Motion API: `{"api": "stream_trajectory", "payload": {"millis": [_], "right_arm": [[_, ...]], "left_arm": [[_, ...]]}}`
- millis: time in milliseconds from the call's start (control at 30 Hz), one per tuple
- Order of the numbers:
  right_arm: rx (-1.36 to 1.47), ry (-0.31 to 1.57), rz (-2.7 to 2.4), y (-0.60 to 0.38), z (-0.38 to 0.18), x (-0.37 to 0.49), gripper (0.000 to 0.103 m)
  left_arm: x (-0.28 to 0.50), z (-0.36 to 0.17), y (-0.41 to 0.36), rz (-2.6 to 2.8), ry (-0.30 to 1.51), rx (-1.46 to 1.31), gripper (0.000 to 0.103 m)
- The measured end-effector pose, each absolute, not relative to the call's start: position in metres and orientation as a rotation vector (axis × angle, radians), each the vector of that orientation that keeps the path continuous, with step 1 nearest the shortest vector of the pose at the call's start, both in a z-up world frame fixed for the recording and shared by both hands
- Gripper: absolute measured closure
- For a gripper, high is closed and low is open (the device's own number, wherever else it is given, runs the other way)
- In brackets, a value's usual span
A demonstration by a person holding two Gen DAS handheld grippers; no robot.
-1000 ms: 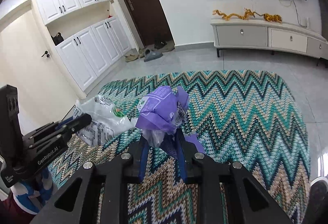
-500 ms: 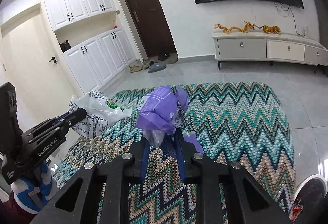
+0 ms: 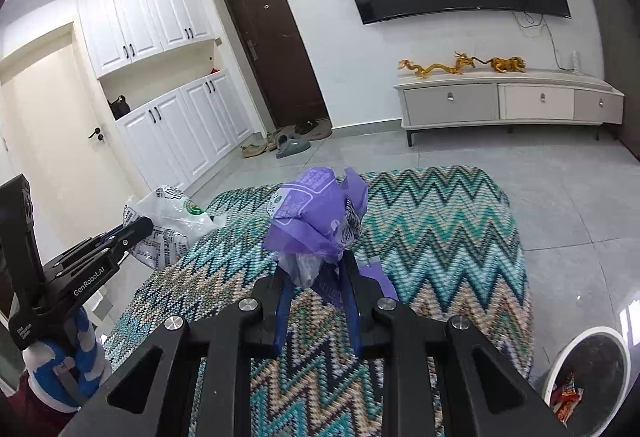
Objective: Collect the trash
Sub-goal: 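Carry both bags over the white bin and open both grippers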
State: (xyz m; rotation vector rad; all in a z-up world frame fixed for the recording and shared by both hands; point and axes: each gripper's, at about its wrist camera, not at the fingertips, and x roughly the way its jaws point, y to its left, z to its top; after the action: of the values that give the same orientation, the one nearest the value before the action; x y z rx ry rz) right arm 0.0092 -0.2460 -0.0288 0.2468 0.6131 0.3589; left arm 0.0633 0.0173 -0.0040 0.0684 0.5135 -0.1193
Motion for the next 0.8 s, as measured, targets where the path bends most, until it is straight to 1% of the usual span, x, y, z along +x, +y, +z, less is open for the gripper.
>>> {"api": "stream_trajectory", "payload": {"millis": [167,367,533,800], "right_arm": [[0.272,0.605,0.325,-0.271,-0.034,0.000,0.081],[0.308,0.592,0.240,-0.323,-0.041,-0.015,0.081],[0.378,0.585,0.107,-0.389,-0.054,-0.034,0.081],[0.466,0.621,-0.143,-0.494,-0.084,-0.068,0.081]], "left_arm": [[0.066,-0.005,-0.004,-0.153,0.526,0.100,0.091],[0.074,-0.005,-0.060,-0.270,0.549,0.155,0.091],[0.083,-0.011,-0.141,-0.446,0.601,0.198,0.091],[0.084,-0.044,-0.285,-0.687,0.718,0.285,0.091]]}}
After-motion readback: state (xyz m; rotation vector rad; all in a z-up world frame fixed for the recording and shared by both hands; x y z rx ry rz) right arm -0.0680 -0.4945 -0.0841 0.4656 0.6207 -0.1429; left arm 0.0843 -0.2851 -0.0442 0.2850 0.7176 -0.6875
